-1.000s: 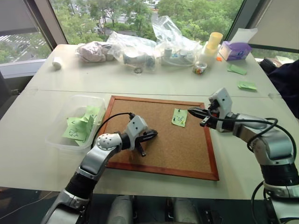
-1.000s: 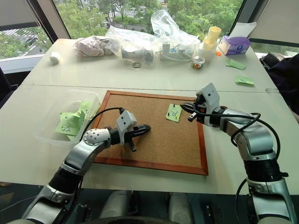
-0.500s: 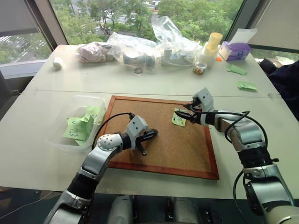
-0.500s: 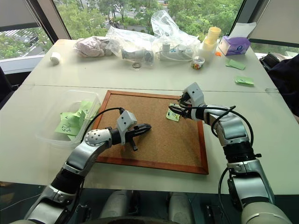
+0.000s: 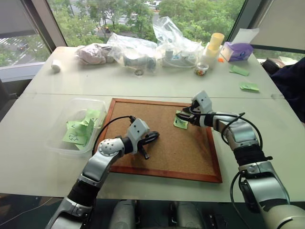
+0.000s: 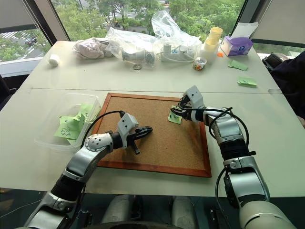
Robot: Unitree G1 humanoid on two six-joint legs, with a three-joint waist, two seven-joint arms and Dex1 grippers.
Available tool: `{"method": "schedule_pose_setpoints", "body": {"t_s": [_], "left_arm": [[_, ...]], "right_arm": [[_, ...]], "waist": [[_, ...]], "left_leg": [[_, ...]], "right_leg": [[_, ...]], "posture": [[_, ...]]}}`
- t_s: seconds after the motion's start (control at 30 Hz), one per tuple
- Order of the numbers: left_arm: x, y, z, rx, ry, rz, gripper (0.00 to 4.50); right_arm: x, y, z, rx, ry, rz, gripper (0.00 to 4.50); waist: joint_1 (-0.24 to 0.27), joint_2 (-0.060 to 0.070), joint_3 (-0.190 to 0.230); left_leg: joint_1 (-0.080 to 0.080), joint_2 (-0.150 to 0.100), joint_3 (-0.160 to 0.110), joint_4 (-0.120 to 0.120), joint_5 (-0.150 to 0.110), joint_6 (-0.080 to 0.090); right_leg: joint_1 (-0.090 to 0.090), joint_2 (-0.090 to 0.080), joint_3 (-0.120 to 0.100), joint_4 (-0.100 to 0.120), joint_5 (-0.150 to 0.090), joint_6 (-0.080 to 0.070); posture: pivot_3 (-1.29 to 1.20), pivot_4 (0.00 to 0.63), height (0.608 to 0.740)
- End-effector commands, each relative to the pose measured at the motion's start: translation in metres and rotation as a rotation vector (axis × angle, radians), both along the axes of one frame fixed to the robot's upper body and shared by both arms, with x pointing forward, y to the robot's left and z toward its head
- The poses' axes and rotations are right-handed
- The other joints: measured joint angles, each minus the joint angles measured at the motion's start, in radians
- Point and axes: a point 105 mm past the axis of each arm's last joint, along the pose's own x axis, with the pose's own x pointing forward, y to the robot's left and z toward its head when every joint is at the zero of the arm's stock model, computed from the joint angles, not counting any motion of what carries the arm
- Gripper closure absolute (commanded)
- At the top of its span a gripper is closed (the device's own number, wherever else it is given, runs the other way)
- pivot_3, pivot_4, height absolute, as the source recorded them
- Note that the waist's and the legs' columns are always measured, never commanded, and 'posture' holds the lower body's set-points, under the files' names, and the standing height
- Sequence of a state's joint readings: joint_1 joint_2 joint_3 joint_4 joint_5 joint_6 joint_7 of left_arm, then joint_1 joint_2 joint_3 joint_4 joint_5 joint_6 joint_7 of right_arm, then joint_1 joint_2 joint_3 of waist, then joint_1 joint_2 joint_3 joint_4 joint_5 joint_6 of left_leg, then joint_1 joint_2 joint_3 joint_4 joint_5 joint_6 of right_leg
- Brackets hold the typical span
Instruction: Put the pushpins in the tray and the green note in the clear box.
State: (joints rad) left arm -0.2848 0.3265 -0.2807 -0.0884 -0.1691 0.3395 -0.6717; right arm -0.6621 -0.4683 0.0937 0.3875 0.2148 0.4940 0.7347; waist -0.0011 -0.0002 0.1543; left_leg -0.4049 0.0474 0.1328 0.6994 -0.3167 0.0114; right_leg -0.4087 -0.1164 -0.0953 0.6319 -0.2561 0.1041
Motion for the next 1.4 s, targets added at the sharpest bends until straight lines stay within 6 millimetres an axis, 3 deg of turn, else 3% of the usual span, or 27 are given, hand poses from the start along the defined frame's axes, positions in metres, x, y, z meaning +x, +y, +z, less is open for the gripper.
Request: {"method": "schedule_pose_setpoints", "body": {"t_s": [0.03,0.07,0.23,0.47,0.53,0.6,0.73,0.87,1.03,1.23,1.33,1.4], "left_arm": [[-0.001,0.004,-0.006,0.016,0.021,0.022,4.50],[-0.002,0.005,-0.007,0.013,0.025,0.023,4.50],[-0.004,0.004,-0.010,-0.002,0.060,0.028,4.50],[-0.006,0.003,-0.012,-0.004,0.088,0.019,4.50],[-0.007,0.002,-0.012,-0.004,0.092,0.016,4.50],[-0.008,0.000,-0.012,-0.007,0.098,0.009,4.50],[-0.009,-0.001,-0.013,-0.008,0.100,0.001,4.50],[-0.010,-0.002,-0.014,-0.005,0.097,-0.005,4.50],[-0.010,-0.003,-0.013,-0.005,0.093,-0.013,4.50],[-0.011,-0.004,-0.013,-0.002,0.091,-0.024,4.50],[-0.011,-0.003,-0.013,-0.002,0.089,-0.024,4.50],[-0.011,-0.003,-0.013,-0.002,0.088,-0.022,4.50]], "right_arm": [[0.001,0.003,0.012,-0.013,-0.052,0.026,3.97],[0.000,0.002,0.013,-0.020,-0.060,0.027,4.46],[-0.002,-0.005,0.029,-0.001,-0.106,0.001,4.46],[-0.008,-0.025,0.079,0.176,-0.175,-0.123,4.46],[-0.012,-0.035,0.086,0.209,-0.179,-0.161,4.46],[-0.017,-0.059,0.089,0.222,-0.183,-0.241,4.46],[-0.029,-0.098,0.082,0.198,-0.168,-0.368,4.46],[-0.044,-0.133,0.060,0.162,-0.103,-0.483,4.46],[-0.054,-0.136,0.035,0.158,-0.027,-0.494,4.46],[-0.057,-0.137,0.021,0.169,0.023,-0.502,4.46],[-0.060,-0.139,0.016,0.156,0.031,-0.508,3.63],[-0.060,-0.141,0.015,0.148,0.031,-0.516,2.63]], "waist": [[-0.003,0.000,0.000],[-0.005,0.000,0.000],[-0.006,0.000,0.000],[-0.008,0.001,0.000],[-0.009,0.001,0.000],[-0.008,0.001,0.000],[-0.007,0.002,0.000],[-0.009,0.003,-0.001],[-0.010,0.003,-0.001],[-0.009,0.003,-0.001],[-0.009,0.003,-0.001],[-0.009,0.003,-0.001]], "left_leg": [[0.000,0.000,0.000,0.000,0.000,0.000],[0.000,0.000,0.000,0.000,0.000,0.000],[0.000,0.000,0.000,0.000,0.000,0.000],[-0.001,0.000,-0.001,0.000,0.000,0.000],[-0.001,0.000,-0.001,0.000,0.000,0.000],[-0.001,0.000,-0.001,-0.001,0.000,0.000],[-0.001,0.000,-0.001,-0.001,0.000,0.000],[0.000,0.000,-0.001,-0.001,0.000,0.000],[0.000,0.000,-0.001,-0.001,0.000,0.000],[0.000,0.000,-0.002,-0.001,0.000,0.001],[0.000,0.000,-0.002,-0.001,0.000,0.001],[0.000,0.000,-0.002,-0.001,0.000,0.001]], "right_leg": [[0.000,0.000,0.000,0.000,0.000,0.000],[0.000,0.000,0.000,0.000,0.000,0.000],[0.000,0.000,0.000,0.000,0.000,0.000],[0.000,0.000,0.000,0.000,0.000,0.000],[0.000,0.000,0.000,0.000,0.000,0.000],[0.000,0.000,0.000,0.000,0.000,0.000],[0.000,-0.001,0.000,-0.001,0.000,0.000],[0.000,0.000,0.000,-0.001,0.000,0.000],[0.000,0.000,0.000,-0.001,0.000,0.000],[0.000,0.000,0.000,-0.001,0.000,0.000],[0.000,0.000,0.000,-0.001,0.000,0.000],[0.000,0.000,0.000,-0.001,0.000,0.000]], "posture": [[0.00,0.150,0.740],[0.00,0.150,0.740],[0.00,0.150,0.740],[0.00,0.150,0.740],[0.00,0.150,0.740],[0.00,0.150,0.740],[0.00,0.150,0.740],[0.00,0.150,0.740],[0.00,0.150,0.740],[0.00,0.150,0.740],[0.00,0.150,0.740],[0.00,0.150,0.740]]}}
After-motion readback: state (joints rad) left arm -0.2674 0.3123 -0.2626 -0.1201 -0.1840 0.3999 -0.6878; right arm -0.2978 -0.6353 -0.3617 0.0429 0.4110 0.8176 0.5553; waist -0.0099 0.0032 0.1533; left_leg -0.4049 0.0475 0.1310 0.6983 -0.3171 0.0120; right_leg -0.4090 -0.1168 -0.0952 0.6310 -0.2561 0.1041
